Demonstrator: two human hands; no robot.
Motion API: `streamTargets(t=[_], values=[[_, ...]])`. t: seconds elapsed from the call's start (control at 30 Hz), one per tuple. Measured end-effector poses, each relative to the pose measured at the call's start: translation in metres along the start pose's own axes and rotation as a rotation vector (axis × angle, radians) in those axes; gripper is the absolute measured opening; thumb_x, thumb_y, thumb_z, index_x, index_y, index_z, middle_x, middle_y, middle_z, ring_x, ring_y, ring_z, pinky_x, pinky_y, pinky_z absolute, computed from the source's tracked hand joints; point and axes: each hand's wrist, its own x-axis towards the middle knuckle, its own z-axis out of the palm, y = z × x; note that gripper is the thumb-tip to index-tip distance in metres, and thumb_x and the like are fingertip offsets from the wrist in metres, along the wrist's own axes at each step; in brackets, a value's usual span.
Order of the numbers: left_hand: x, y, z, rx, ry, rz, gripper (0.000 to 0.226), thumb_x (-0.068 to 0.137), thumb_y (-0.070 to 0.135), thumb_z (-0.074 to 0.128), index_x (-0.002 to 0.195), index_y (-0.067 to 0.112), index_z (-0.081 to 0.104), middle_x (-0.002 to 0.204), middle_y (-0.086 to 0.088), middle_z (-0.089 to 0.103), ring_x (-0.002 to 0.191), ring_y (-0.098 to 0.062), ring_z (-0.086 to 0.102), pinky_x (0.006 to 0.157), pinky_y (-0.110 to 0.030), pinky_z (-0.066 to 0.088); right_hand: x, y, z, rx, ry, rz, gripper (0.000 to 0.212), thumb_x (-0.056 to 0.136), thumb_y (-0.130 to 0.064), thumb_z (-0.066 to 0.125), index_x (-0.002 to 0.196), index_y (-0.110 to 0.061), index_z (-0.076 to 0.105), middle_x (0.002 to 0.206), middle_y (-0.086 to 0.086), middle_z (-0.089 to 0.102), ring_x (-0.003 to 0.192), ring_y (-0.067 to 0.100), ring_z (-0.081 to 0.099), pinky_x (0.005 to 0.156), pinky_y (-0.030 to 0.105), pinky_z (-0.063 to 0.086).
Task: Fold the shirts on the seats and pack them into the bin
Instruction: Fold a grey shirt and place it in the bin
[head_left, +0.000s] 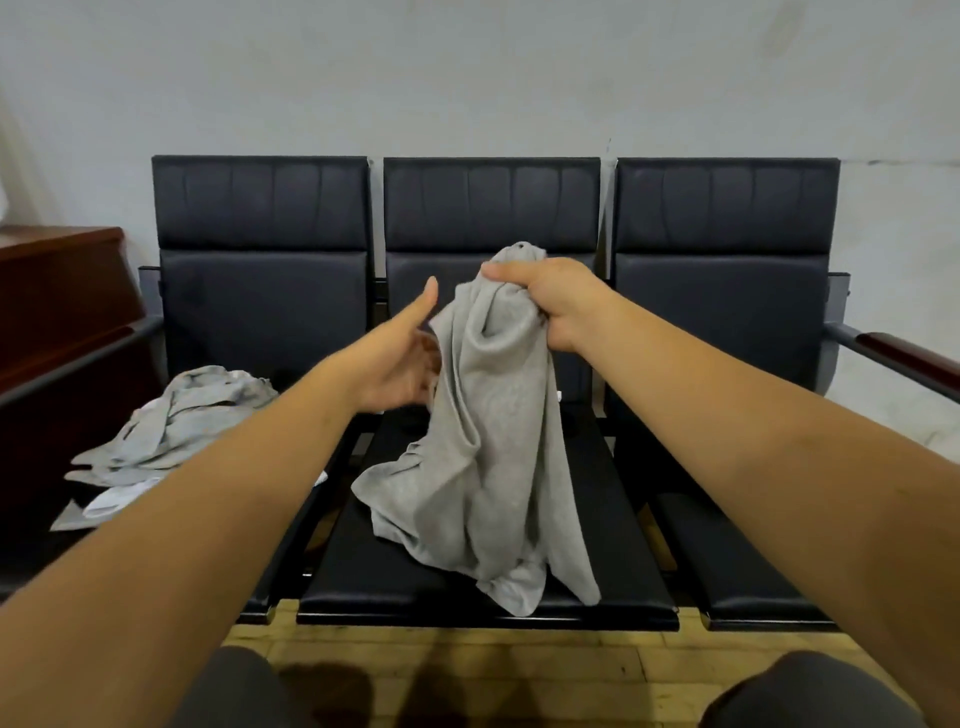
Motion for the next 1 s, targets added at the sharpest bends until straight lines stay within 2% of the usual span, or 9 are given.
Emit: streamTargets(t=[0.13,0.23,0.3,0.4,0.63,0.73,0.8,0.9,1.0], values=[[0.0,-0.062,0.003,-0.075,-0.06,-0.012,0.085,0.079,0.077,0.053,0.141,0.019,0.057,0.141,-0.01,0.061,0.131,-0.028,0.058,0.108,-0.046,0.045,0.009,-0.003,-0.009,0.164,0.12,0.041,0.035,0.084,-0.015,0.081,0.115,-0.004,0.069,0.106,0.016,0.074,0.095,0.03,0.073,0.082,0.045,0.062],[0.008,-0.088,0.01,0.061,-0.071,0.025,0.062,0.085,0.04,0.076,0.139,0.016,0.056,0.137,-0.01,0.064,0.131,-0.03,0.057,0.105,-0.047,0.049,0.017,0.001,-0.013,0.218,0.159,0.074,0.031,0.087,-0.018,0.078,0.115,-0.007,0.07,0.108,0.016,0.074,0.099,0.033,0.071,0.093,0.051,0.056],[0.013,-0.093,0.02,0.168,-0.007,0.075,0.054,0.087,0.019,0.079,0.135,0.013,0.056,0.129,-0.008,0.069,0.123,-0.027,0.064,0.104,-0.044,0.051,0.02,0.006,-0.019,0.219,0.191,0.095,0.032,0.086,-0.02,0.079,0.115,-0.008,0.071,0.109,0.016,0.074,0.102,0.034,0.07,0.098,0.054,0.053],[0.015,-0.092,0.03,0.221,0.113,0.14,0.027,0.094,0.019,0.07,0.12,0.012,0.069,0.116,-0.006,0.075,0.114,-0.026,0.069,0.098,-0.04,0.054,0.021,0.009,-0.032,0.251,0.207,0.094,0.035,0.088,-0.016,0.077,0.12,-0.005,0.069,0.113,0.018,0.073,0.1,0.033,0.072,0.091,0.047,0.059],[0.01,-0.069,0.006,-0.586,0.386,0.11,0.032,0.097,0.014,0.049,0.116,-0.003,0.069,0.115,-0.019,0.072,0.108,-0.034,0.069,0.088,-0.043,0.057,0.019,0.017,-0.085,-0.008,0.134,0.239,0.027,0.092,-0.011,0.072,0.117,-0.006,0.065,0.12,0.016,0.071,0.1,0.027,0.072,0.075,0.041,0.063],[0.003,-0.058,-0.012,-0.636,0.443,0.083,0.032,0.095,0.015,0.043,0.083,0.002,0.069,0.092,-0.015,0.072,0.085,-0.029,0.07,0.072,-0.036,0.059,0.013,0.026,-0.106,-0.154,0.067,0.386,0.039,0.085,-0.011,0.075,0.122,-0.002,0.066,0.124,0.016,0.069,0.109,0.026,0.07,0.082,0.04,0.062],[-0.004,-0.051,-0.015,-0.592,0.405,0.099,0.033,0.093,0.023,0.057,0.067,0.007,0.069,0.085,-0.012,0.072,0.083,-0.026,0.072,0.083,-0.039,0.059,0.008,0.031,-0.117,-0.196,0.033,0.405,0.035,0.089,-0.005,0.07,0.122,0.003,0.066,0.125,0.016,0.067,0.113,0.025,0.067,0.086,0.036,0.061],[-0.006,-0.042,-0.02,-0.271,0.451,0.14,0.011,0.09,0.014,0.072,0.096,0.005,0.07,0.107,-0.019,0.074,0.097,-0.027,0.073,0.086,-0.039,0.057,0.003,0.037,-0.126,-0.26,-0.057,0.378,0.028,0.096,0.002,0.057,0.122,0.01,0.063,0.123,0.018,0.068,0.118,0.024,0.064,0.091,0.027,0.058],[-0.001,-0.037,-0.031,-0.06,0.624,0.171,0.025,0.09,0.001,0.069,0.114,0.004,0.064,0.113,-0.015,0.069,0.098,-0.025,0.07,0.076,-0.035,0.057,0.004,0.046,-0.129,-0.417,-0.04,0.401,0.027,0.094,0.005,0.06,0.12,0.01,0.064,0.124,0.018,0.068,0.123,0.025,0.061,0.103,0.029,0.05]])
